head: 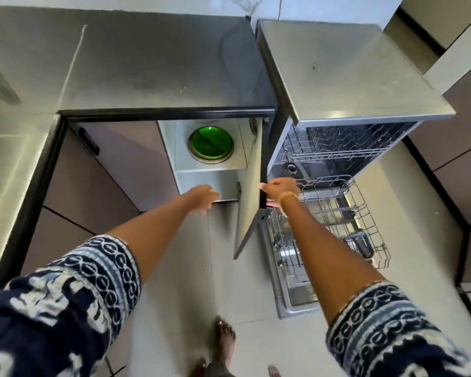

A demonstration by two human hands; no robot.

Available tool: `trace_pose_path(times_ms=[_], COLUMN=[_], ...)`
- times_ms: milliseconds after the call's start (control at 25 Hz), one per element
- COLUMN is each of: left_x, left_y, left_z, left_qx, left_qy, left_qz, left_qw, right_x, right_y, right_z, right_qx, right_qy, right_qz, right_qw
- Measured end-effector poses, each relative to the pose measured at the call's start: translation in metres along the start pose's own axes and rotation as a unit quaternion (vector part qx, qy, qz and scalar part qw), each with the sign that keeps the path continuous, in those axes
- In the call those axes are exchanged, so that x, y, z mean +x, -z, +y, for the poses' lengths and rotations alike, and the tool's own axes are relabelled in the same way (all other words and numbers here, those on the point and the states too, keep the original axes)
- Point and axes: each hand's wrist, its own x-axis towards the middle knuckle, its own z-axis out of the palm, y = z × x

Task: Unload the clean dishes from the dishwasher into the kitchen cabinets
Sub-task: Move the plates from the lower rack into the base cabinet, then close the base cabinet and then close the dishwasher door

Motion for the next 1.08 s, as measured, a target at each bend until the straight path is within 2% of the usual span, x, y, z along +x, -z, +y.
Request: trace_pose_path(times_ms=[80, 160, 280, 440, 560, 640, 720, 800, 880, 1080], left_x=[-0.006, -0.004, 0.013, 0.036, 0.049, 0.058, 0.069, 0.082, 0.094, 0.127], left_y=[0.015, 0.024, 0.040, 0.071, 0.096, 0.113, 0.132, 0.151, 0.166, 0.193], left_z=[0.005, 0.006, -0.005, -0.032, -0.048, -0.054, -0.056, -0.056, -0.058, -0.059], left_qx=[-0.035, -0.064, -0.009, 0.112, 0.107, 0.014, -0.177, -0.384, -0.476, -0.606], left_qy=[0.013, 0.014, 0.007, -0.010, 0.026, 0.071, 0.107, 0.144, 0.150, 0.136], left_qz=[-0.003, -0.003, -0.002, 0.185, 0.247, 0.242, 0.192, 0.099, 0.054, 0.094], left_qw=[0.999, 0.998, 1.000, 0.976, 0.963, 0.967, 0.959, 0.907, 0.865, 0.778], right_x=[0.017, 0.031, 0.029, 0.041, 0.056, 0.064, 0.069, 0.074, 0.081, 0.104], right_y=[-0.031, -0.063, -0.107, -0.143, -0.163, -0.179, -0.193, -0.201, -0.204, -0.220], right_z=[-0.018, -0.029, -0.056, -0.090, -0.113, -0.127, -0.140, -0.152, -0.164, -0.190], right_qx=[0.046, 0.066, 0.196, 0.263, 0.294, 0.318, 0.333, 0.336, 0.344, 0.379], right_qy=[-0.045, -0.066, -0.111, -0.126, -0.155, -0.155, -0.148, -0.143, -0.134, -0.120], right_qz=[-0.069, -0.086, -0.114, -0.141, -0.134, -0.116, -0.095, -0.084, -0.088, -0.081], right_qw=[0.996, 0.992, 0.968, 0.946, 0.934, 0.928, 0.926, 0.927, 0.925, 0.914])
